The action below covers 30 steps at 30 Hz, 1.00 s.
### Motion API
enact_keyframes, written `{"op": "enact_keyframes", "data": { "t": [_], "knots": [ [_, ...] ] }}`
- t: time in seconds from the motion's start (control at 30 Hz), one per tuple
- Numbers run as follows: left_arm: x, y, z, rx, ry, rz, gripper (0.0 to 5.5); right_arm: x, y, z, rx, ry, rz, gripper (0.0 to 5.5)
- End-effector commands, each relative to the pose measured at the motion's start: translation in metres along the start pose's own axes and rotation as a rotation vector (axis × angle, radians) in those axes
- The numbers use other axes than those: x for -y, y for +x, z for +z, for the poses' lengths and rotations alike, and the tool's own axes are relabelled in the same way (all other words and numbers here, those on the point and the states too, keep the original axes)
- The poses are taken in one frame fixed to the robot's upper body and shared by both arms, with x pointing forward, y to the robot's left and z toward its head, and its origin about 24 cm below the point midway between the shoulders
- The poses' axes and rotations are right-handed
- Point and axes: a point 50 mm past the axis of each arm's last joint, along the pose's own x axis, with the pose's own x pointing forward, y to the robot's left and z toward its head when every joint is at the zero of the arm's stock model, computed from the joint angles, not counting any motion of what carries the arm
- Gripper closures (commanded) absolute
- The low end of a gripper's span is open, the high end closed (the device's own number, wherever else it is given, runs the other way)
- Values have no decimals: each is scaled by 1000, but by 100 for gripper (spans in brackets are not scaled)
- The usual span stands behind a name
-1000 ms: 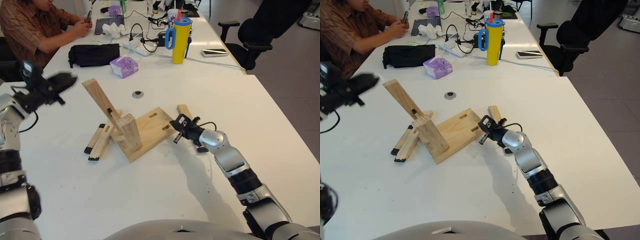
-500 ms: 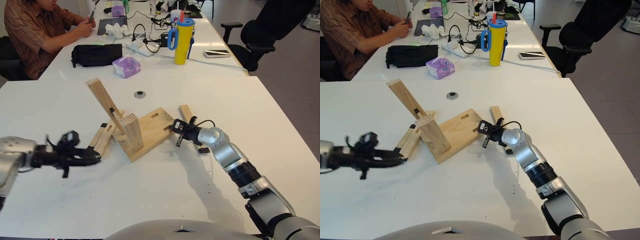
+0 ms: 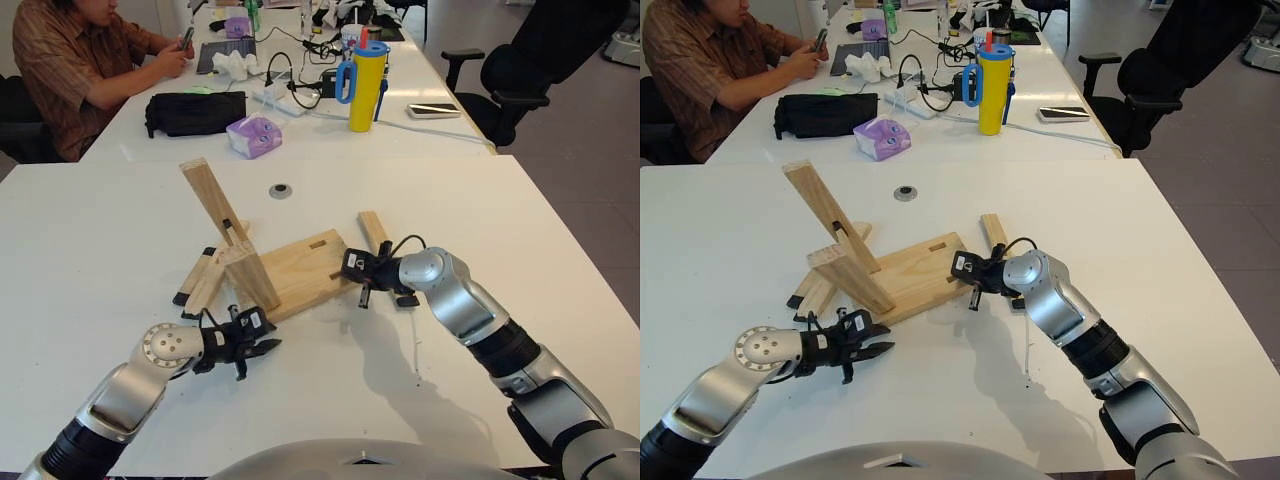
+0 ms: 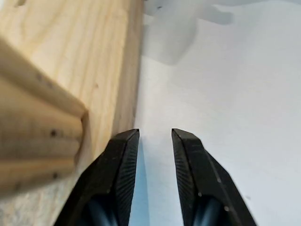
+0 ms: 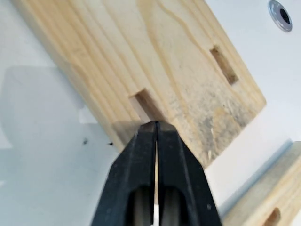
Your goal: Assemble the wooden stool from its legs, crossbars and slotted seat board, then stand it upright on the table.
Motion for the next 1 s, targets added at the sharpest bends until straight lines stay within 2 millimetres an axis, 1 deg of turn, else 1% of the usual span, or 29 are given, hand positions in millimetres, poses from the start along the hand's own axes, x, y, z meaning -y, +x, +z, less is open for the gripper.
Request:
{"op": "enact_keyframes", "data": {
  "t": [0.03,0.1,0.2,0.33,0.5,0.6,0.7,0.73,0.77,0.83,0.87,0.9,0.93,1.0],
  "knots": [
    [-29,13,-12,-94,18,211,418,-54,22,-30,-78,175,245,550],
    [-41,21,-7,-88,61,254,418,-56,24,-27,-65,181,232,550],
    [-58,34,8,-33,71,316,418,-59,30,-16,11,210,219,550],
    [-69,48,18,0,54,350,418,-57,44,-7,61,247,181,550],
    [-87,71,35,37,46,381,418,-55,61,7,103,263,118,550],
    [-92,71,39,50,54,398,418,-48,63,10,99,277,61,550],
    [-98,58,47,167,0,468,418,-31,52,23,211,326,-45,550],
    [-101,54,53,209,9,504,418,-26,46,30,276,331,-80,550],
    [-108,47,59,252,-16,562,418,-20,40,38,341,354,-129,550],
    [-122,26,72,377,-108,676,418,-6,25,50,469,409,-228,550],
    [-126,15,73,426,-162,711,418,-1,18,52,506,430,-276,550],
    [-133,-3,66,444,-208,747,418,5,11,51,544,500,-318,550],
    [-136,-17,60,448,-240,766,418,9,5,49,564,548,-355,550],
    [-142,-42,44,421,-305,775,418,17,-3,37,554,689,-442,550]
  ]
}}
